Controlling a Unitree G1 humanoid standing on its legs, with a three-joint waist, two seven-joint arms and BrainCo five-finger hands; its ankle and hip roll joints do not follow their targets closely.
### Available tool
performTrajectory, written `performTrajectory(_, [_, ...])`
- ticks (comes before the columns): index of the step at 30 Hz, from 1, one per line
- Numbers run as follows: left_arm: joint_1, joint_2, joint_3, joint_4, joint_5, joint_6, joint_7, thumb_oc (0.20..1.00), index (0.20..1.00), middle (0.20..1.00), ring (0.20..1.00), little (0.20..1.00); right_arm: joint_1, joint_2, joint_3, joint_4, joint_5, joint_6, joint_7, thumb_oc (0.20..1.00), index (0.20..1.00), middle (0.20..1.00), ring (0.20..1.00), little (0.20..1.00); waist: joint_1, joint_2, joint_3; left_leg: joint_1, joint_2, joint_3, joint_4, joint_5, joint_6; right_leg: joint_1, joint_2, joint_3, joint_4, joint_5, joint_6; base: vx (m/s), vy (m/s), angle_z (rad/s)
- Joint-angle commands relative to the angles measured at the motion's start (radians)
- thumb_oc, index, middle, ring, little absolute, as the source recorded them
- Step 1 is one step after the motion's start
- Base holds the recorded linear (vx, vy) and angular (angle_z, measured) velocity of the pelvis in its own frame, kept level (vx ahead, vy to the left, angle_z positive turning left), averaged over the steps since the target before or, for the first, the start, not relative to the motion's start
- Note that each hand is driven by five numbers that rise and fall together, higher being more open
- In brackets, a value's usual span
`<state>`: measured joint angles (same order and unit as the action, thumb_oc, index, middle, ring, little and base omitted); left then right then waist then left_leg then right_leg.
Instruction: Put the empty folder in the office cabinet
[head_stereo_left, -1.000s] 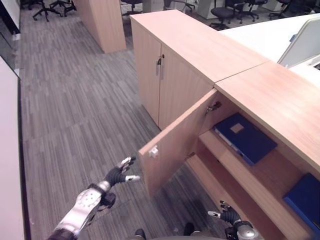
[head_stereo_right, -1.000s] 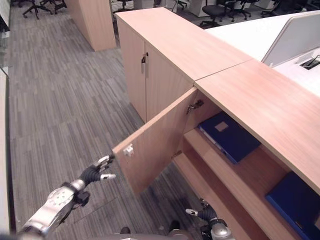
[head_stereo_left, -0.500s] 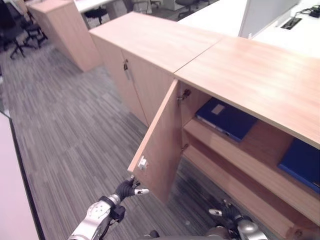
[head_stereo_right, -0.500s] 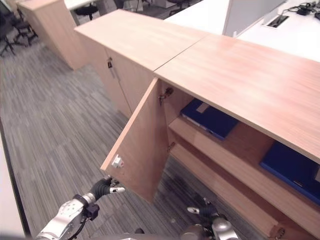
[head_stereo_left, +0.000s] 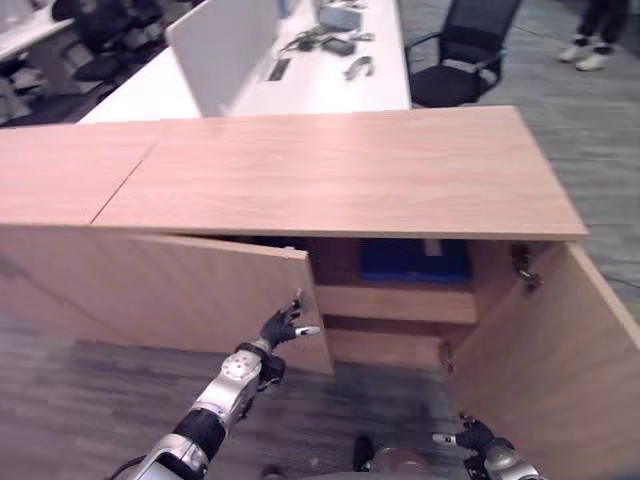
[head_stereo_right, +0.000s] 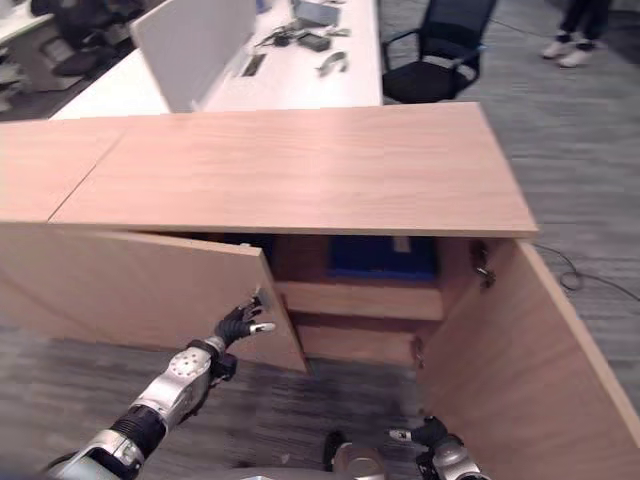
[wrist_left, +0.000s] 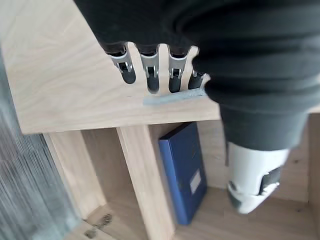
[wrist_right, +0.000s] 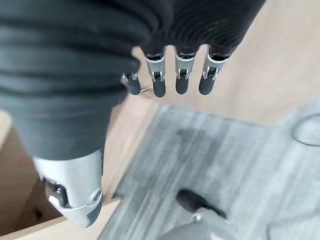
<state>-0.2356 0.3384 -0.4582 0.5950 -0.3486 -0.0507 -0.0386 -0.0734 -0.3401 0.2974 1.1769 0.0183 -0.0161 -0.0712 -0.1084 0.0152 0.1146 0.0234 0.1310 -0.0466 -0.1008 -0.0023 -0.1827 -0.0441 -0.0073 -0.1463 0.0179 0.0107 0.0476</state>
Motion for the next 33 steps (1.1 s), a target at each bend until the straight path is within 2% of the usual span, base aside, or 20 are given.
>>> performTrajectory(1, [-0.122,-0.122,-0.116,-0.177,-0.024,-0.133,-0.095,1.000,1.000,1.000,1.000,1.000,-0.060,-0.031,0.024,-0.002,-0.037,-0.021,0.009,1.000,1.000,1.000,1.000,1.000,0.016,0.042,0.027,-0.006,-0.008,-0.023,0.084,0.023,0.041,0.085,-0.128,0.130,-0.063,-0.020,0.133,0.11,0.172,-1.93])
performTrajectory(2, [-0.141,-0.133,-0.120,-0.160,-0.013,-0.134,-0.092,1.000,1.000,1.000,1.000,1.000,-0.039,-0.015,0.032,-0.004,-0.058,-0.016,0.016,1.000,1.000,1.000,1.000,1.000,0.003,0.050,0.016,0.046,-0.001,0.032,0.040,0.022,0.043,0.092,-0.132,0.144,-0.069,-0.015,0.141,0.10,0.159,-1.54])
performTrajectory(3, [-0.141,-0.134,-0.120,-0.159,-0.013,-0.134,-0.092,1.000,1.000,1.000,1.000,1.000,-0.039,-0.015,0.032,-0.004,-0.058,-0.016,0.016,1.000,1.000,1.000,1.000,1.000,0.006,0.051,0.018,0.052,-0.001,0.035,0.036,0.023,0.043,0.094,-0.132,0.147,-0.069,-0.015,0.141,0.10,0.164,-1.28])
performTrajectory(4, [-0.146,-0.126,-0.111,-0.152,-0.008,-0.142,-0.085,1.000,1.000,1.000,1.000,1.000,-0.034,-0.002,0.037,-0.002,-0.070,-0.015,0.020,1.000,1.000,1.000,1.000,1.000,-0.007,0.046,0.005,0.079,-0.007,0.065,0.026,0.009,0.052,0.095,-0.143,0.152,-0.068,-0.006,0.152,0.06,0.137,-0.66])
performTrajectory(7, [-0.109,-0.070,-0.052,-0.155,-0.014,-0.146,-0.073,1.000,1.000,1.000,1.000,1.000,-0.015,0.044,0.014,-0.009,-0.053,-0.012,0.024,1.000,1.000,1.000,1.000,1.000,-0.001,0.016,-0.008,0.113,-0.036,0.127,0.014,-0.011,0.084,0.077,-0.173,0.157,-0.031,0.008,0.174,0.03,0.167,-0.68])
performTrajectory(8, [-0.068,-0.049,-0.011,-0.150,-0.022,-0.144,-0.070,1.000,1.000,1.000,1.000,1.000,0.000,0.057,0.005,-0.004,-0.056,-0.010,0.029,1.000,1.000,1.000,1.000,1.000,0.009,0.006,-0.011,0.117,-0.046,0.134,0.014,-0.018,0.094,0.072,-0.184,0.143,-0.015,0.013,0.181,0.00,0.081,-0.70])
performTrajectory(9, [-0.066,-0.049,-0.010,-0.151,-0.022,-0.143,-0.070,1.000,1.000,1.000,1.000,1.000,0.001,0.058,0.005,-0.004,-0.056,-0.010,0.029,1.000,1.000,1.000,1.000,1.000,0.009,0.005,-0.012,0.117,-0.047,0.134,0.014,-0.018,0.095,0.072,-0.185,0.143,-0.014,0.012,0.182,0.01,0.151,-0.10])
performTrajectory(10, [0.061,-0.014,0.078,-0.146,-0.038,-0.130,-0.087,1.000,1.000,1.000,1.000,1.000,0.032,0.071,-0.037,0.010,-0.048,-0.004,0.039,1.000,1.000,1.000,1.000,1.000,0.035,-0.014,-0.018,0.125,-0.067,0.137,0.014,-0.030,0.112,0.077,-0.213,0.105,0.003,0.018,0.194,0.01,0.106,0.10])
performTrajectory(15, [0.162,-0.001,0.138,-0.138,-0.042,-0.116,-0.103,1.000,1.000,1.000,1.000,1.000,0.044,0.078,-0.074,0.022,-0.028,-0.001,0.039,1.000,1.000,1.000,1.000,1.000,0.060,-0.026,-0.022,0.131,-0.084,0.137,0.014,-0.041,0.125,0.083,-0.234,0.078,0.008,0.031,0.205,0.01,0.067,0.04])
performTrajectory(20, [0.241,0.011,0.169,-0.130,-0.022,-0.100,-0.123,1.000,1.000,1.000,1.000,1.000,0.042,0.079,-0.105,0.029,0.004,-0.003,0.043,1.000,1.000,1.000,1.000,1.000,0.081,-0.036,-0.019,0.135,-0.098,0.131,0.016,-0.051,0.141,0.082,-0.249,0.056,0.024,0.042,0.213,0.00,0.064,0.00])
performTrajectory(27, [0.275,0.021,0.155,-0.058,0.034,-0.080,-0.122,1.000,1.000,1.000,1.000,1.000,-0.002,0.076,-0.103,0.025,0.026,0.001,0.039,1.000,1.000,1.000,1.000,1.000,0.108,-0.034,0.009,0.133,-0.098,0.168,0.014,-0.050,0.149,0.022,-0.274,-0.017,0.085,0.112,0.214,-0.07,0.013,-0.07])
performTrajectory(28, [0.287,0.023,0.151,-0.047,0.039,-0.069,-0.124,1.000,1.000,1.000,1.000,1.000,-0.016,0.075,-0.097,0.028,0.024,0.002,0.036,1.000,1.000,1.000,1.000,1.000,0.137,-0.014,0.021,0.121,-0.087,0.200,0.019,-0.044,0.154,0.013,-0.317,-0.163,0.133,0.102,0.205,-0.19,0.054,-0.46])
performTrajectory(29, [0.287,0.024,0.150,-0.035,0.043,-0.064,-0.127,1.000,1.000,1.000,1.000,1.000,-0.021,0.076,-0.094,0.031,0.022,0.001,0.035,1.000,1.000,1.000,1.000,1.000,0.143,-0.006,0.022,0.109,-0.082,0.218,0.025,-0.037,0.156,0.019,-0.340,-0.248,0.173,0.083,0.195,-0.26,0.069,-0.73])
performTrajectory(30, [0.288,0.024,0.149,-0.015,0.054,-0.058,-0.132,1.000,1.000,1.000,1.000,1.000,-0.025,0.079,-0.092,0.036,0.019,0.000,0.037,1.000,1.000,1.000,1.000,1.000,0.151,0.002,0.020,0.096,-0.076,0.245,0.033,-0.027,0.163,0.031,-0.349,-0.301,0.218,0.067,0.183,-0.14,0.038,-0.81])
performTrajectory(33, [0.292,0.033,0.155,0.001,0.078,-0.058,-0.127,1.000,1.000,1.000,1.000,1.000,-0.028,0.080,-0.090,0.046,0.014,-0.001,0.037,1.000,1.000,1.000,1.000,1.000,0.162,0.002,0.010,0.077,-0.071,0.283,0.050,-0.016,0.167,0.065,-0.354,-0.333,0.273,0.032,0.176,-0.10,-0.049,-0.59])
